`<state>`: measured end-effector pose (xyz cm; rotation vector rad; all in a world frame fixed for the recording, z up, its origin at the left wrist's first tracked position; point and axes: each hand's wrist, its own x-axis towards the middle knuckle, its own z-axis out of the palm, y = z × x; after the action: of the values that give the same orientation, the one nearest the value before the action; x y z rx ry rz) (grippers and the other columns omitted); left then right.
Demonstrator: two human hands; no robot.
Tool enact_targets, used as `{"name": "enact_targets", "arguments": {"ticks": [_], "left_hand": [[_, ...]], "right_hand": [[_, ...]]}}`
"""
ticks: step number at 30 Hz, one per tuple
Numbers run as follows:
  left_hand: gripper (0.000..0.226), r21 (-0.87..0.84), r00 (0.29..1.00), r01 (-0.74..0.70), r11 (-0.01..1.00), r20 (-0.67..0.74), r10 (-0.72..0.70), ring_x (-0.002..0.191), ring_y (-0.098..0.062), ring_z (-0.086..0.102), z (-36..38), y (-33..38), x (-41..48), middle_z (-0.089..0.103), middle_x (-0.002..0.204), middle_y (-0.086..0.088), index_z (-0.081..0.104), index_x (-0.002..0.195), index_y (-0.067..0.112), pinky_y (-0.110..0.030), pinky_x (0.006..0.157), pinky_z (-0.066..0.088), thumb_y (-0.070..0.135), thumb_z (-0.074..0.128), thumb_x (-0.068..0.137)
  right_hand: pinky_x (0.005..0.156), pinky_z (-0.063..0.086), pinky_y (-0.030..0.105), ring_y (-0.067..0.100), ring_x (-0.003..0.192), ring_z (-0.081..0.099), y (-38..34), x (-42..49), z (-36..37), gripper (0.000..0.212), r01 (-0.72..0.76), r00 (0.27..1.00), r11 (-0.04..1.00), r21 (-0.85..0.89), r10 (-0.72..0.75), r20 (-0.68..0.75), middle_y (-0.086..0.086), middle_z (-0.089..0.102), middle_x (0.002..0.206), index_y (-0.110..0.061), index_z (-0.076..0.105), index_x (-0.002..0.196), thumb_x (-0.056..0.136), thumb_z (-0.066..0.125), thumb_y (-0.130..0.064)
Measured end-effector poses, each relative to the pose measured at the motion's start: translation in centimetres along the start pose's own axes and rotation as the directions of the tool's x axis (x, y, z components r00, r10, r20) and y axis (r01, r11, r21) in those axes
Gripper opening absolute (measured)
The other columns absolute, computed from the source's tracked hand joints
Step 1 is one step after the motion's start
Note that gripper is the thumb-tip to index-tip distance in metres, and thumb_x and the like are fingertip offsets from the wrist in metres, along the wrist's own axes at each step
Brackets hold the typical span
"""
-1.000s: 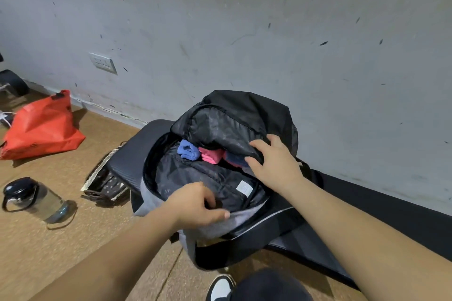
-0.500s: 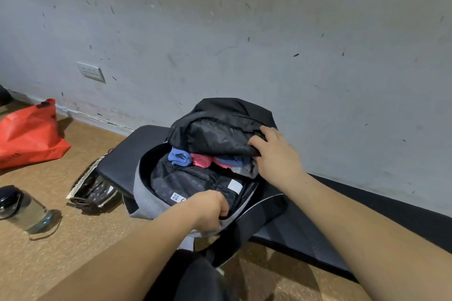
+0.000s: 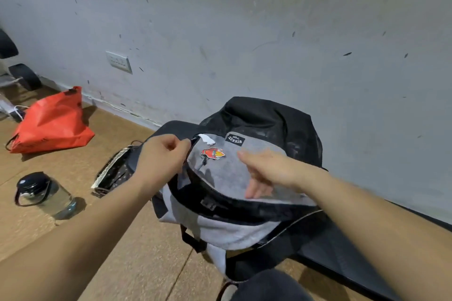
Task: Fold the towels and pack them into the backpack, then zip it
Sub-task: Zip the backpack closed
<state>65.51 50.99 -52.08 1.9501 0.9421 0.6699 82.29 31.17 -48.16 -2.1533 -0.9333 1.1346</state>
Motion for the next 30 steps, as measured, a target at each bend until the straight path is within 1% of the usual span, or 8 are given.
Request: {"name": "enact_targets", "arguments": {"ticks": [2, 5, 8, 10, 14, 20, 25, 30], "left_hand": [[0.032, 0.152, 0.999, -0.026, 0.988, -0.024, 0.029, 0.069, -0.021, 0.066, -0.3, -1.0, 1.8, 0.069, 0.064, -0.002, 0.068, 0.072, 0.013, -0.035, 0.067, 0.050, 0.035, 0.065, 0.095], [0.013, 0.260, 0.994, -0.086, 0.962, 0.093, 0.063, 0.095, -0.017, 0.070, 0.4, -3.8, 4.6, 0.075, 0.098, 0.007, 0.075, 0.102, 0.021, -0.031, 0.086, 0.052, 0.024, 0.063, 0.097], [0.033, 0.333, 0.970, -0.181, 0.925, 0.219, 0.111, 0.125, -0.025, 0.064, 1.5, -5.5, 7.6, 0.069, 0.133, -0.004, 0.069, 0.131, 0.017, -0.037, 0.108, 0.049, 0.015, 0.054, 0.101], [0.040, 0.415, 0.953, -0.192, 0.889, 0.294, 0.069, 0.135, -0.030, 0.056, 2.3, -5.9, 9.4, 0.061, 0.146, -0.008, 0.061, 0.141, 0.015, -0.042, 0.112, 0.046, 0.012, 0.048, 0.103], [0.042, 0.539, 0.887, -0.288, 0.791, 0.461, 0.009, 0.121, -0.033, 0.063, 3.8, -7.0, 10.9, 0.070, 0.133, -0.006, 0.066, 0.135, 0.025, -0.040, 0.096, 0.053, 0.011, 0.045, 0.102], [0.019, 0.477, 0.920, -0.291, 0.829, 0.378, 0.105, 0.104, -0.030, 0.065, 5.5, -7.9, 14.2, 0.072, 0.110, -0.002, 0.069, 0.113, 0.024, -0.037, 0.081, 0.053, 0.019, 0.060, 0.097], [0.021, 0.410, 0.887, -0.345, 0.845, 0.438, 0.150, 0.104, -0.031, 0.066, 7.5, -9.0, 14.7, 0.072, 0.110, -0.008, 0.071, 0.115, 0.017, -0.038, 0.084, 0.052, 0.020, 0.064, 0.096], [0.015, 0.505, 0.873, -0.378, 0.775, 0.472, 0.119, 0.101, -0.034, 0.064, 8.1, -9.6, 15.8, 0.065, 0.104, -0.009, 0.070, 0.101, 0.016, -0.042, 0.080, 0.053, 0.026, 0.059, 0.098]], "right_hand": [[0.070, 0.054, 0.036, 0.029, 0.077, 0.074, -0.2, 1.3, 1.0, 0.055, -0.059, 0.982, 0.988, -0.145, 0.083, 0.169, 0.014, 0.079, 0.085, -0.018, 0.048, 0.071, 0.107, 0.036, -0.058], [0.090, 0.056, 0.042, 0.024, 0.103, 0.069, 0.7, 4.2, 3.0, 0.019, 0.127, 0.977, 0.840, -0.528, -0.199, -0.082, -0.003, 0.074, 0.102, -0.027, 0.063, 0.099, 0.100, 0.058, -0.046], [0.126, 0.021, 0.051, 0.032, 0.157, 0.015, 1.0, 6.5, 4.0, 0.069, 0.098, 0.899, 0.678, -0.729, -0.375, -0.227, 0.002, 0.026, 0.167, -0.044, 0.034, 0.153, 0.090, 0.058, -0.064], [0.124, -0.010, 0.064, 0.036, 0.157, -0.024, 1.4, 7.7, 4.6, 0.104, 0.032, 0.951, 0.644, -0.764, -0.255, -0.175, 0.001, -0.018, 0.173, -0.056, 0.000, 0.158, 0.075, 0.055, -0.085], [0.114, -0.022, 0.071, 0.042, 0.145, -0.044, 3.4, 9.0, 6.4, 0.125, -0.045, 0.978, 0.563, -0.825, -0.143, -0.151, 0.008, -0.043, 0.162, -0.056, -0.024, 0.153, 0.060, 0.047, -0.099], [0.117, 0.018, 0.054, 0.030, 0.152, 0.022, 0.4, 11.9, 4.7, 0.065, 0.042, 0.754, 0.686, -0.726, -0.499, -0.427, 0.002, 0.039, 0.161, -0.042, 0.066, 0.121, 0.080, 0.041, -0.086], [0.121, -0.016, 0.065, 0.037, 0.158, -0.016, -0.4, 15.2, 2.8, 0.079, -0.046, 0.937, 0.618, -0.785, -0.245, -0.249, -0.002, 0.001, 0.175, -0.050, 0.009, 0.160, 0.091, 0.024, -0.085], [0.119, -0.020, 0.065, 0.038, 0.159, -0.011, 0.3, 16.3, 3.4, 0.077, -0.069, 0.954, 0.631, -0.773, -0.185, -0.236, -0.002, 0.008, 0.175, -0.053, 0.012, 0.159, 0.090, 0.021, -0.086]]}}
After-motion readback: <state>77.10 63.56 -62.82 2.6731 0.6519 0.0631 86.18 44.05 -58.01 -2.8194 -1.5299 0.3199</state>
